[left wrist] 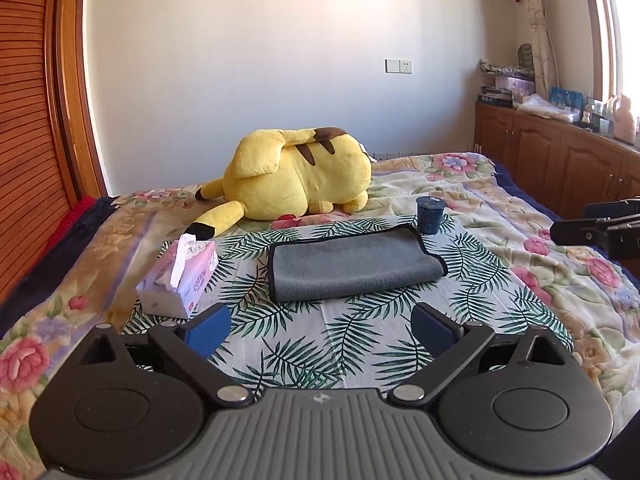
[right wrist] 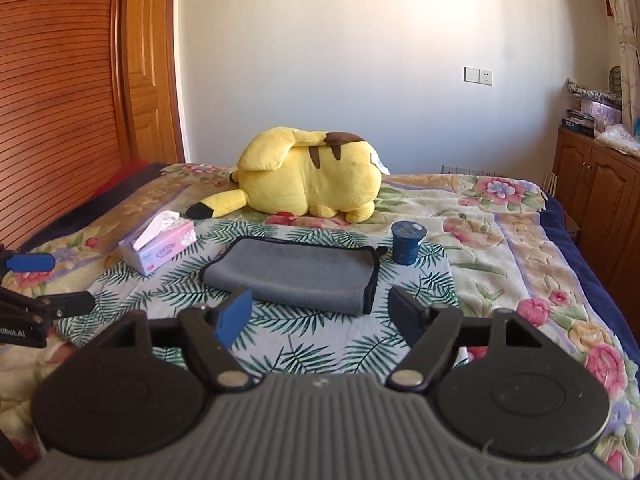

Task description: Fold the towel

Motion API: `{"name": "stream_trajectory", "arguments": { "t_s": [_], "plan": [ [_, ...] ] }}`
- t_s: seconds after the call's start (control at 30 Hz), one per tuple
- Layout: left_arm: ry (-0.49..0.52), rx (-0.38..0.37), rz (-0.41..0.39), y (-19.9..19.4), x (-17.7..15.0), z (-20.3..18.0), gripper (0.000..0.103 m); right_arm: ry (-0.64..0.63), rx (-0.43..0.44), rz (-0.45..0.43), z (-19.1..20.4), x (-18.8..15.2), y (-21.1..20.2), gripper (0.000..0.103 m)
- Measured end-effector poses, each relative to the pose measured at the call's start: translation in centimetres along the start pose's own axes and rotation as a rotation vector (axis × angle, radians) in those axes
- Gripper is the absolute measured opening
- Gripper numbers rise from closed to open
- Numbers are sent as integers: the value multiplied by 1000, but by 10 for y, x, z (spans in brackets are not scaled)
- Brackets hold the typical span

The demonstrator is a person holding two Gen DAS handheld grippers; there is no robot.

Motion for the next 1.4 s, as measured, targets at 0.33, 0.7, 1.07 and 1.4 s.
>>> {"name": "stream_trajectory", "arguments": {
  "t_s": [0.33, 0.7, 1.07, 1.4],
  "plan": [
    [29, 20, -21, -18, -16, -16, 87, -11, 19, -10, 17, -17, -10, 103],
    [-2, 41, -2, -18, -42, -24, 87, -13, -24, 29, 28, -46, -10, 103],
    [-8, 53, 15, -10, -61, -21, 87, 7, -64, 54, 25, -67, -11, 103],
    [-8, 49, 8, -7, -70, -20, 87, 43, -76, 56, 20, -77, -4, 103]
  ]
}}
Point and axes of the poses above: each gripper's, at about its wrist camera, not at the fingertips, and y roughly the way its jaws point, z to its left, x to its top, the point moved 6 cm from there along y, roughly the way its jaws point
